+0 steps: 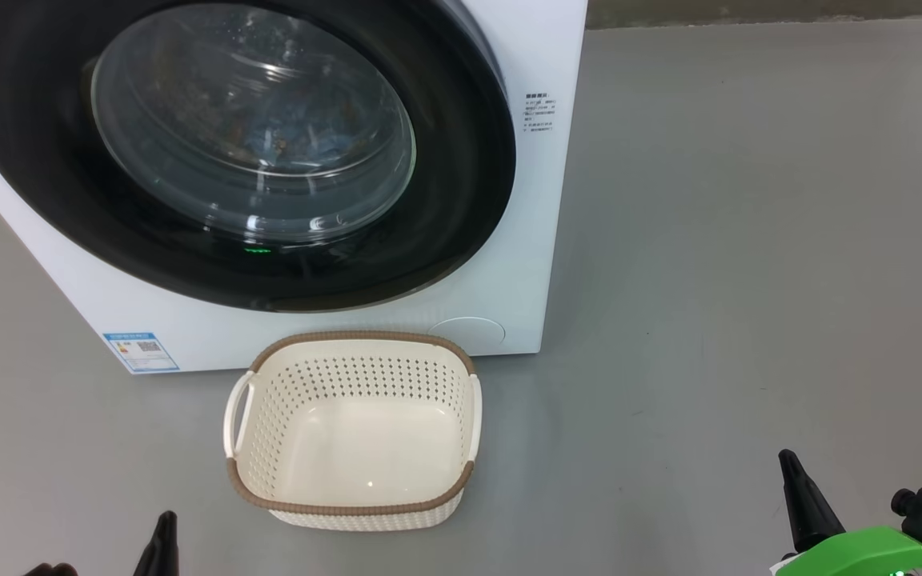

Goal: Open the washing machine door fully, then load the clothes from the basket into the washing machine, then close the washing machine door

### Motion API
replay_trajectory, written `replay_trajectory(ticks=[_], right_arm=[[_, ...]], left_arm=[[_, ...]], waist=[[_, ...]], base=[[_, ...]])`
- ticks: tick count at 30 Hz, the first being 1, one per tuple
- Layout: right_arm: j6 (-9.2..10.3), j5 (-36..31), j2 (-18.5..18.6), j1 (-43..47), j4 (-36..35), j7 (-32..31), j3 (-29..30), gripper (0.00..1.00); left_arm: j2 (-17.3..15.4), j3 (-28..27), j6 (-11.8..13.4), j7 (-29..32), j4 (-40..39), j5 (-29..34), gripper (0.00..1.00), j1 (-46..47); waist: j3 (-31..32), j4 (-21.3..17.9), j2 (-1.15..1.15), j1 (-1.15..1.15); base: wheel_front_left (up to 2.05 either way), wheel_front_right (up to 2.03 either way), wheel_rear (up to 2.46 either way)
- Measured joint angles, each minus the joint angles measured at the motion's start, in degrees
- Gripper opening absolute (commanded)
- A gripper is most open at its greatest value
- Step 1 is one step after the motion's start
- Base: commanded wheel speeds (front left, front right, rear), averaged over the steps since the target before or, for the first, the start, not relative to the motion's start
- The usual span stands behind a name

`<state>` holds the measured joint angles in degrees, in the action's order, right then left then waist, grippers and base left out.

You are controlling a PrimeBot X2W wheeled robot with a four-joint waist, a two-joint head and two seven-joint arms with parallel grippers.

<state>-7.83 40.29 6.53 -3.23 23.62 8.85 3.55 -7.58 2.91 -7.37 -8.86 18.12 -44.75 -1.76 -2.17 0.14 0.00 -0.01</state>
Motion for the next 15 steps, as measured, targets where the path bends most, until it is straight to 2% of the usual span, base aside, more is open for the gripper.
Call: replay_trajectory(ticks=[15], right_arm=[[0.00,8.37,-0.80,-0.05,-1.31,-2.52,0.73,0.00]], left_arm=[[1.02,-1.27,0.03,2.41,-0.47,-7.62,0.00,0.85]], waist=[[0.33,-0.02,0.00,0.00]], base=[[0.00,0.00,0.00]])
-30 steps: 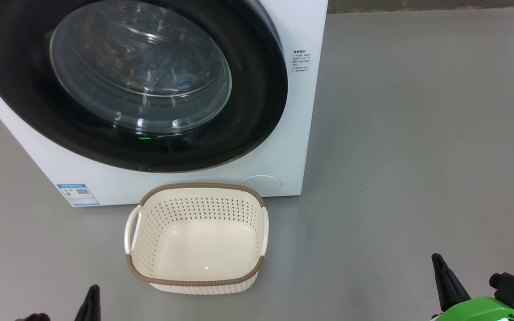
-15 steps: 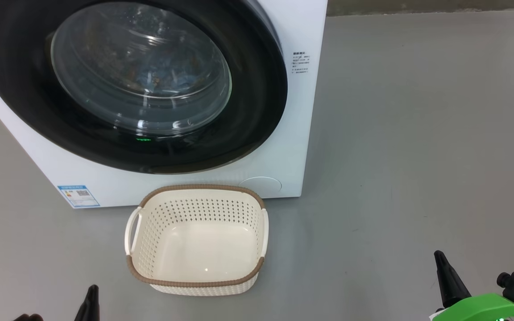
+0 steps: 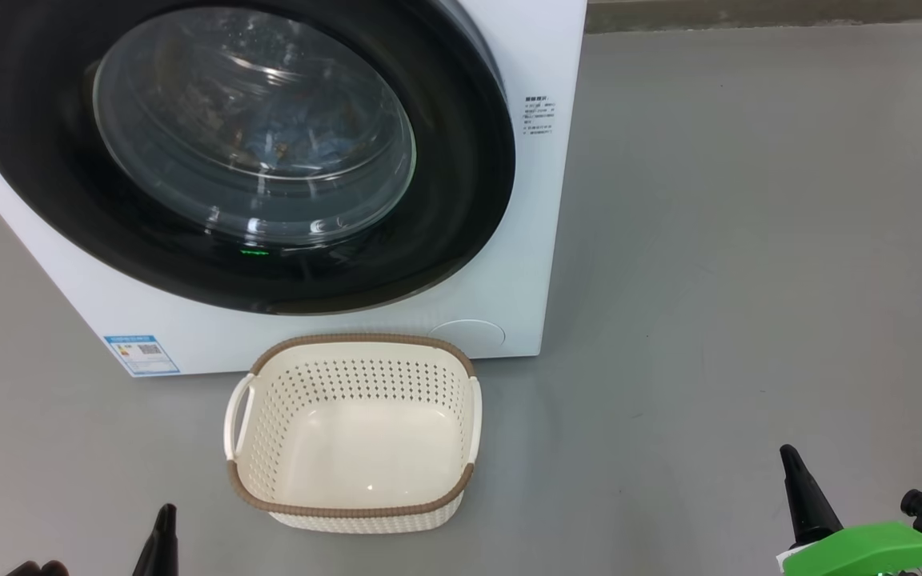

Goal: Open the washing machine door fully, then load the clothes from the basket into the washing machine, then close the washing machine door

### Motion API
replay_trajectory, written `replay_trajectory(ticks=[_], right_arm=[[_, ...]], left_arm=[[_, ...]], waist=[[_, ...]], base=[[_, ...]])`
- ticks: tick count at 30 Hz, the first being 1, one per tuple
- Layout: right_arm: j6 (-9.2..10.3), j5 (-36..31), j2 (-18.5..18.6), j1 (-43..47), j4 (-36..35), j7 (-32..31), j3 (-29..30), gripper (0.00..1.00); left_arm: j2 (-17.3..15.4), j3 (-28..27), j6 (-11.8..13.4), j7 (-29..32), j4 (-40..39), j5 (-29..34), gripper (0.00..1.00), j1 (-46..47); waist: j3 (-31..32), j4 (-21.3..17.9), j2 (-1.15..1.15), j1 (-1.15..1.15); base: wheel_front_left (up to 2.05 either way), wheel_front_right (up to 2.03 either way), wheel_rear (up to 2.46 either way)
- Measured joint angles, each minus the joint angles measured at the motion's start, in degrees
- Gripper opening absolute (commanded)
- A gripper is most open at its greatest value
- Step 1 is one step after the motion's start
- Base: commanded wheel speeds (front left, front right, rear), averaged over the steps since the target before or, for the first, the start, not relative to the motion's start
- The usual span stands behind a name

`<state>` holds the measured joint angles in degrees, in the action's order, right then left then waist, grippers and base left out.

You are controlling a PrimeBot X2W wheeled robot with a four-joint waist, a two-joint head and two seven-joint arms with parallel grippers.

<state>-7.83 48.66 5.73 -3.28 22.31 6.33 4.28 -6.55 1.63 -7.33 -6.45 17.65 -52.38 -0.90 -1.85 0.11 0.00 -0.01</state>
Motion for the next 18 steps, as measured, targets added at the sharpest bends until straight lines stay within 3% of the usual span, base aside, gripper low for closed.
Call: replay_trajectory(ticks=[18], right_arm=[[0.01,9.98,-0.63,-0.04,-1.45,-3.03,0.71,0.00]], left_arm=[[0.79,-1.40,0.01,3.01,-0.38,-9.44,0.00,1.16]], waist=[[0.40,-0.03,0.00,0.00]], base=[[0.00,0.00,0.00]])
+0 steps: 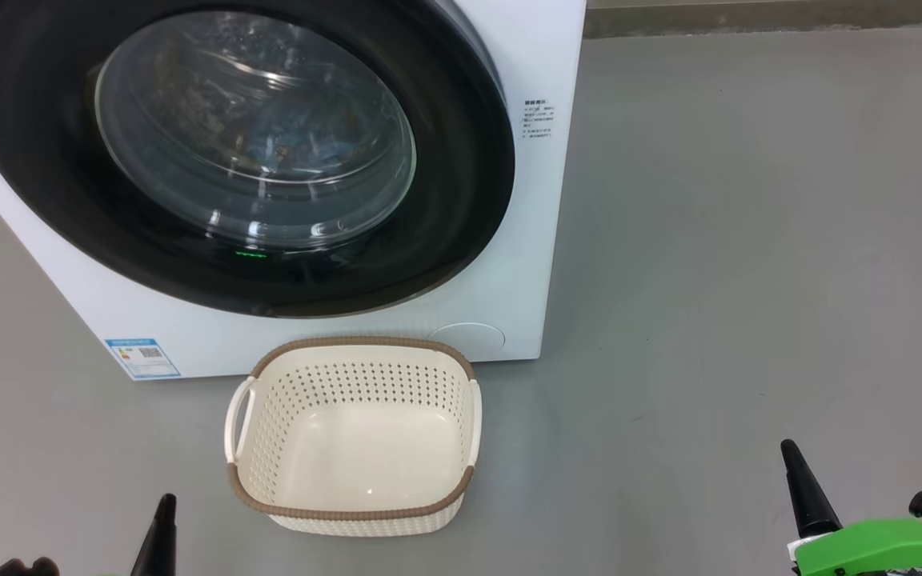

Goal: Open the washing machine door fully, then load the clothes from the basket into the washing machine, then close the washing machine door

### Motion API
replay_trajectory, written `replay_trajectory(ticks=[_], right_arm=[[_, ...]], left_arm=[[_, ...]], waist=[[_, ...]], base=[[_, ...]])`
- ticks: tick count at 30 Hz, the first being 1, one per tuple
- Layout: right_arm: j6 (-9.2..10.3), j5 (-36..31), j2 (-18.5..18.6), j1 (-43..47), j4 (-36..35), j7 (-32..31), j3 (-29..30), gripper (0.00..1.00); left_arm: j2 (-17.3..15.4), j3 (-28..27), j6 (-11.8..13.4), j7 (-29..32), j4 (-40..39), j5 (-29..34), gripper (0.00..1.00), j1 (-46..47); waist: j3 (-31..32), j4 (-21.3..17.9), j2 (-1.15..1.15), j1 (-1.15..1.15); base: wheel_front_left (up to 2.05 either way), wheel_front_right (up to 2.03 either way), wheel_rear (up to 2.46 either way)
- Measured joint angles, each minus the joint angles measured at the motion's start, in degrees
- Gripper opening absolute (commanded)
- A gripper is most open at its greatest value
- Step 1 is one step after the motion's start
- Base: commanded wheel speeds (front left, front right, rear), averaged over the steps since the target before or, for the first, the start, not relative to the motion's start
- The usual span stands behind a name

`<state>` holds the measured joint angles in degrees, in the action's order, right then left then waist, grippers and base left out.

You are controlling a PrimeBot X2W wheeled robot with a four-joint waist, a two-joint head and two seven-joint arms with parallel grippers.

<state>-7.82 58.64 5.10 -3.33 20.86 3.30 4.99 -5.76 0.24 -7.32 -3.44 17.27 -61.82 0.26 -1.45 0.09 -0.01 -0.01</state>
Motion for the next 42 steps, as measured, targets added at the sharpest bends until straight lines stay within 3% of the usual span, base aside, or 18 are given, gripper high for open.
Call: replay_trajectory(ticks=[42], right_arm=[[0.25,23.87,-1.58,-0.17,-3.61,-6.84,1.87,0.00]], left_arm=[[2.68,-3.33,0.00,7.01,-1.10,-21.53,0.00,2.43]], waist=[[0.92,-0.06,0.00,0.00]], base=[[0.00,0.00,0.00]])
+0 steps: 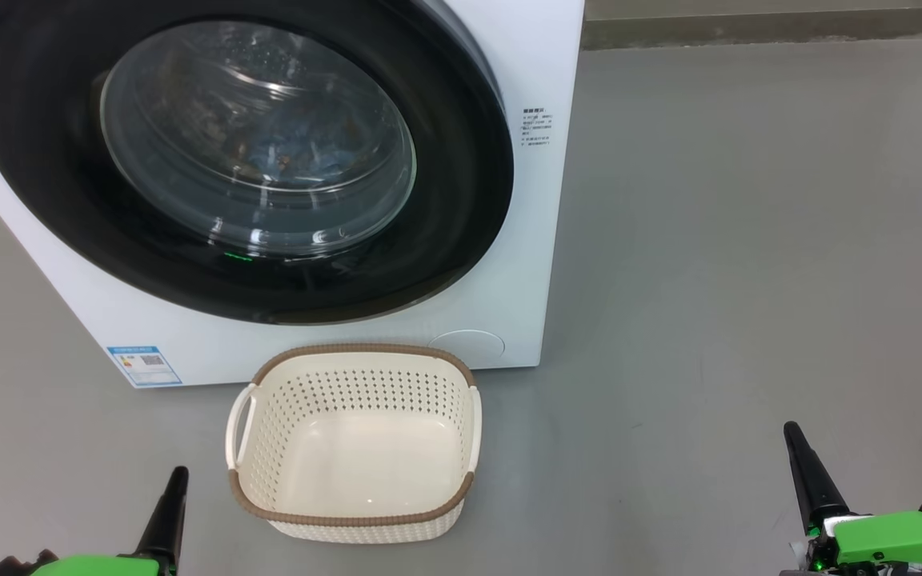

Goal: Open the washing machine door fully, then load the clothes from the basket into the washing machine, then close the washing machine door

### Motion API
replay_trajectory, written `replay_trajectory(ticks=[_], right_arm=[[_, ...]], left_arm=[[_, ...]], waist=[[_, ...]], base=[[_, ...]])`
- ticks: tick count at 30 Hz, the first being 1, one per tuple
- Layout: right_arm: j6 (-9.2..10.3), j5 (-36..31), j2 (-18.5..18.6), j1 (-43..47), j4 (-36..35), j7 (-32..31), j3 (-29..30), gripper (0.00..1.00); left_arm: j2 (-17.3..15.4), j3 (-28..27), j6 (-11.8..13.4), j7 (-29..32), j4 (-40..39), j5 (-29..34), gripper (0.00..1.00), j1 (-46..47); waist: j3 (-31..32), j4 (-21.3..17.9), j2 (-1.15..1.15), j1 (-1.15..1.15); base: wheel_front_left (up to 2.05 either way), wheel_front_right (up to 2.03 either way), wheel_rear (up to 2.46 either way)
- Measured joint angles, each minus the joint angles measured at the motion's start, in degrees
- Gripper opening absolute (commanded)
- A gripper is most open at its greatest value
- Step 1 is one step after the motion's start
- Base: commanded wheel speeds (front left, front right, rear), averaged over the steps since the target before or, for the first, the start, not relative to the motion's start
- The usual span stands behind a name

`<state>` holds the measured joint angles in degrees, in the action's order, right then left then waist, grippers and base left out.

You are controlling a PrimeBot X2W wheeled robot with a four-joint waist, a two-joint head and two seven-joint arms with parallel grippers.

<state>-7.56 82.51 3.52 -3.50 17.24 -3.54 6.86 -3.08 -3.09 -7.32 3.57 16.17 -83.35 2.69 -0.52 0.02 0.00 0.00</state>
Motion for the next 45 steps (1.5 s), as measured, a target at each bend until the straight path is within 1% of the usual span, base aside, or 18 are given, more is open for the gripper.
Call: replay_trajectory(ticks=[13,17,20,45], right_arm=[[0.00,7.21,-0.64,-0.03,-1.15,-2.00,0.73,0.00],[0.01,8.55,-0.84,-0.04,-1.45,-2.50,0.90,0.00],[0.01,9.47,-0.86,-0.04,-1.47,-2.50,0.92,0.00],[0.01,9.47,-0.88,-0.04,-1.47,-2.49,0.93,0.00]], left_arm=[[0.56,-1.10,0.00,2.04,-0.35,-6.57,0.00,0.74],[0.85,-1.32,0.00,2.56,-0.49,-8.40,0.00,1.18],[0.87,-1.36,0.00,2.56,-0.49,-8.42,0.00,1.18],[0.89,-1.41,0.00,2.56,-0.49,-8.42,0.00,1.18]], waist=[[0.29,-0.02,0.00,0.00],[0.35,-0.02,0.00,0.00],[0.35,-0.02,0.00,0.00],[0.35,-0.02,0.00,0.00]], base=[[0.00,0.00,0.00],[0.00,0.00,0.00],[0.00,0.00,0.00],[0.00,0.00,0.00]])
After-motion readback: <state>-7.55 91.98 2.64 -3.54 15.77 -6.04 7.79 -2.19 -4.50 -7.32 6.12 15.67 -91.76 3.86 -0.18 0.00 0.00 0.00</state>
